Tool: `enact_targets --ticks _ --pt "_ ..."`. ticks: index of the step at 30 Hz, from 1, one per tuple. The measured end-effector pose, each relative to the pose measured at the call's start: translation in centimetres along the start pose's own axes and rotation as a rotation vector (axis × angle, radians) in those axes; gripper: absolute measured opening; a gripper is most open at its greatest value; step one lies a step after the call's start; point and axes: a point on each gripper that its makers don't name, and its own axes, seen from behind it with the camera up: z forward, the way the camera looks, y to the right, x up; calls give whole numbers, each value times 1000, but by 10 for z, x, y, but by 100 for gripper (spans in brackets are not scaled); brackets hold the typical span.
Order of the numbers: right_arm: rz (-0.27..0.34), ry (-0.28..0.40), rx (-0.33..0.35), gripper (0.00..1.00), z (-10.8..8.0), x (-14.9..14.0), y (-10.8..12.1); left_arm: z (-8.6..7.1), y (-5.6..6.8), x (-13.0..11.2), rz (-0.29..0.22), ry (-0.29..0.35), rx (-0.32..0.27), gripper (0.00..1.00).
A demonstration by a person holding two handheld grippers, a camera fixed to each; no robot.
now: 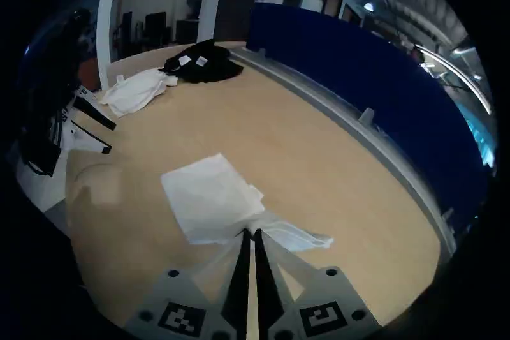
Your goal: Fold towel
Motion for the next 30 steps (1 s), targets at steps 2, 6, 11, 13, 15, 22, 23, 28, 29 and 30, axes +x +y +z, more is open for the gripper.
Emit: enact_targets --ticks 2,6,11,13,15,22,23,28,29,30 --pt "-8 4 4 5 2 5 -2 -3 -2 1 -4 8 3 93" --pt "-20 7 15 5 7 14 -8 -10 -8 4 -13 23 12 93" --pt "-43 9 30 5 14 25 -16 -20 -19 5 -22 39 33 93" --pt "-50 11 39 5 18 29 -21 -24 -22 4 -27 43 37 93" --pt "-58 12 50 4 22 33 -26 -29 -25 3 -33 48 43 93" --pt "-93 18 94 5 38 48 -48 -40 -35 0 -63 65 66 93" --pt "-98 18 100 5 41 49 -52 -41 -36 -1 -67 67 69 93" --pt "-128 14 143 4 56 55 -70 -47 -40 -4 -86 75 82 93" --pt "-134 13 152 5 59 56 -74 -48 -40 -4 -89 76 84 93" --pt "-141 10 162 5 63 56 -78 -49 -42 -5 -92 78 88 93"
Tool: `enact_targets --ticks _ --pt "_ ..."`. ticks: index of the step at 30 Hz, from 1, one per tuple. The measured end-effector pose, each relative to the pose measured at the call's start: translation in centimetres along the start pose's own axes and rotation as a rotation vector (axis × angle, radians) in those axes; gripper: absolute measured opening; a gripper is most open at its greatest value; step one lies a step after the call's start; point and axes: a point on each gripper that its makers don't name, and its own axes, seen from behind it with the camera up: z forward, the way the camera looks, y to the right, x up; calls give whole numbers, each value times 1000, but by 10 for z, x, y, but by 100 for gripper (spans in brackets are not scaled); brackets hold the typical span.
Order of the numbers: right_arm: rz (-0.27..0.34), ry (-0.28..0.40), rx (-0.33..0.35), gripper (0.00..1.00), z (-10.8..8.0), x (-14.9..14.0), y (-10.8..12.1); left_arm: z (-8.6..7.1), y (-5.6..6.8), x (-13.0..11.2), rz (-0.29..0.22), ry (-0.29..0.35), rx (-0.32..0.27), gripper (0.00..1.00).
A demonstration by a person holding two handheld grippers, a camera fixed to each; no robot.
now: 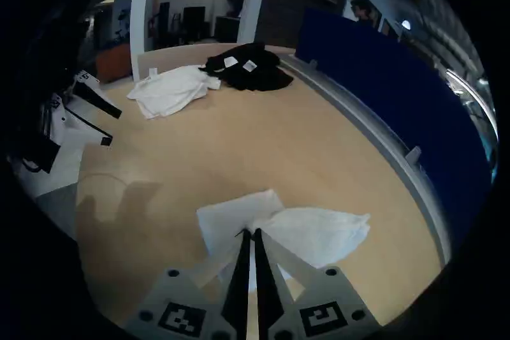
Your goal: Fold towel
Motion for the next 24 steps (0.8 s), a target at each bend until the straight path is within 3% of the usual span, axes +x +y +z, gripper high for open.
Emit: enact_targets --ticks 8,14,20,24 --pt "-28 -43 86 4 45 -12 -33 -5 -12 -10 -32 0 40 93" --pt "3 -79 134 4 79 -28 -52 -6 -16 -22 -62 -14 55 93" --pt "9 -80 144 5 86 -29 -56 -6 -17 -24 -65 -15 60 93" --pt "-4 -82 141 11 85 -28 -55 -7 -16 -24 -68 -15 58 93"
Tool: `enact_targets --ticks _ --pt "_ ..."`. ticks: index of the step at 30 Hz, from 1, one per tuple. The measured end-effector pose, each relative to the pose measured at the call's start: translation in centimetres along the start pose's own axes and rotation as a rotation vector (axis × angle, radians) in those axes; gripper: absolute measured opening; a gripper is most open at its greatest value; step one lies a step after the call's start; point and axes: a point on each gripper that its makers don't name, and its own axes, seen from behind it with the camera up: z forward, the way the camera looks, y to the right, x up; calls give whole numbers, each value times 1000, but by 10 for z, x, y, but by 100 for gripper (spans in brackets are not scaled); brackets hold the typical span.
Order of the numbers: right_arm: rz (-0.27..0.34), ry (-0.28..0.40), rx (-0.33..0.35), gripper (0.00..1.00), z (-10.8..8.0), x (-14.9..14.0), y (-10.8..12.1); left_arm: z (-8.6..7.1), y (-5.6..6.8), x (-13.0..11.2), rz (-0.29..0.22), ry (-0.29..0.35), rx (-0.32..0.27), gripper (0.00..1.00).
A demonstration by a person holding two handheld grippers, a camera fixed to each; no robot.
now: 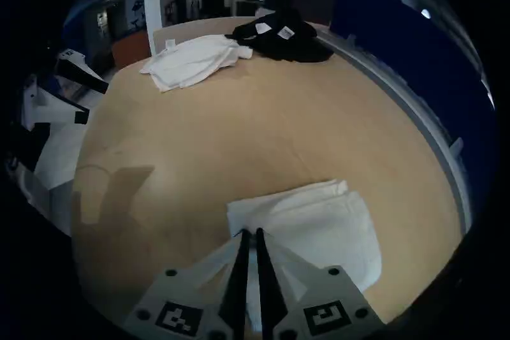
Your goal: Fold towel
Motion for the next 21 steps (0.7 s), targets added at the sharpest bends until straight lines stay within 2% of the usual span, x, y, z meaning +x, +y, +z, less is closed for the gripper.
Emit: enact_targets --ticks 3,5,7,9,15,21 --pt "-8 5 -6 21 -2 2 1 0 0 0 -2 0 0 93" --pt "-11 11 -12 36 -4 2 3 0 1 0 -2 0 1 93" --pt "-10 21 -8 57 -6 5 2 -1 1 0 -1 1 0 93" --pt "-6 31 -7 67 -8 7 2 -1 2 0 -1 1 0 93" --pt "17 45 -23 75 -15 9 2 -1 2 1 -6 2 -1 93" --pt "43 31 -43 75 -25 -8 0 -2 3 2 -10 5 0 93"
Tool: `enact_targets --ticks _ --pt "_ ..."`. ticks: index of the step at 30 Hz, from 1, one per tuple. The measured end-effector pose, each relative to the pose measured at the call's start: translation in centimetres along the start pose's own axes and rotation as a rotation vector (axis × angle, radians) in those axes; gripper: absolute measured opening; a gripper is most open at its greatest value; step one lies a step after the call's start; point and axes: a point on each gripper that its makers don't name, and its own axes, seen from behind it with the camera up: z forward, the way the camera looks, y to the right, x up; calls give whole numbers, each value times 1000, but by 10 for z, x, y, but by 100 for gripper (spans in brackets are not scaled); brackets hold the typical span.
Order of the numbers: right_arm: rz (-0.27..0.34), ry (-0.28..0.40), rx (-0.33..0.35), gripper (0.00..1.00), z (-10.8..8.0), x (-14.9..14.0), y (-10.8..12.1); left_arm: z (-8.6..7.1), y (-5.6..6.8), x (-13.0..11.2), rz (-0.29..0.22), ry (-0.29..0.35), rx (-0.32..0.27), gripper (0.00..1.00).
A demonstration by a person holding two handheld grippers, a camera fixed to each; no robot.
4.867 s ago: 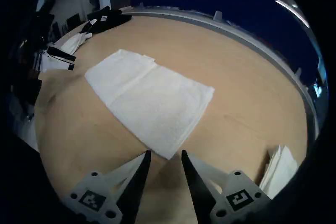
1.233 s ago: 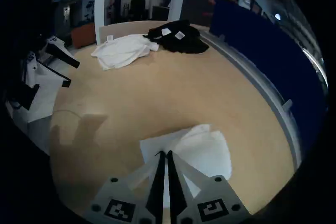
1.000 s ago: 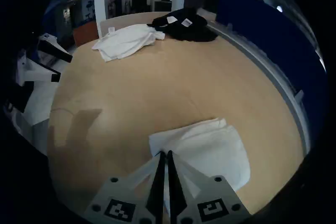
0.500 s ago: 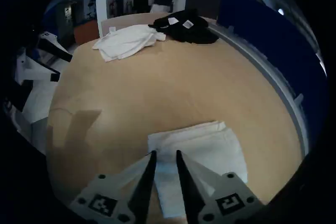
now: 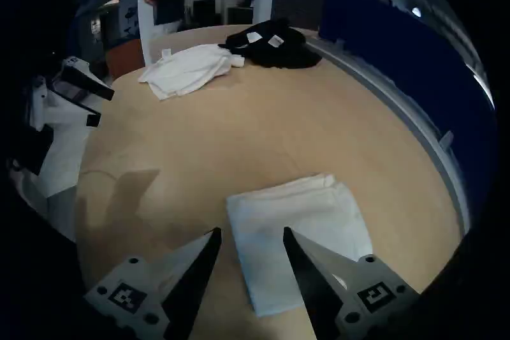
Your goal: Fold towel
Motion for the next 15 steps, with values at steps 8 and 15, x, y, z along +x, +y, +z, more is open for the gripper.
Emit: enact_targets --ticks 8,15 --pt "73 -34 -42 75 -15 -36 1 1 2 -1 0 1 -3 93" --pt "141 -64 -87 75 -25 -61 4 2 6 0 12 1 -11 93"
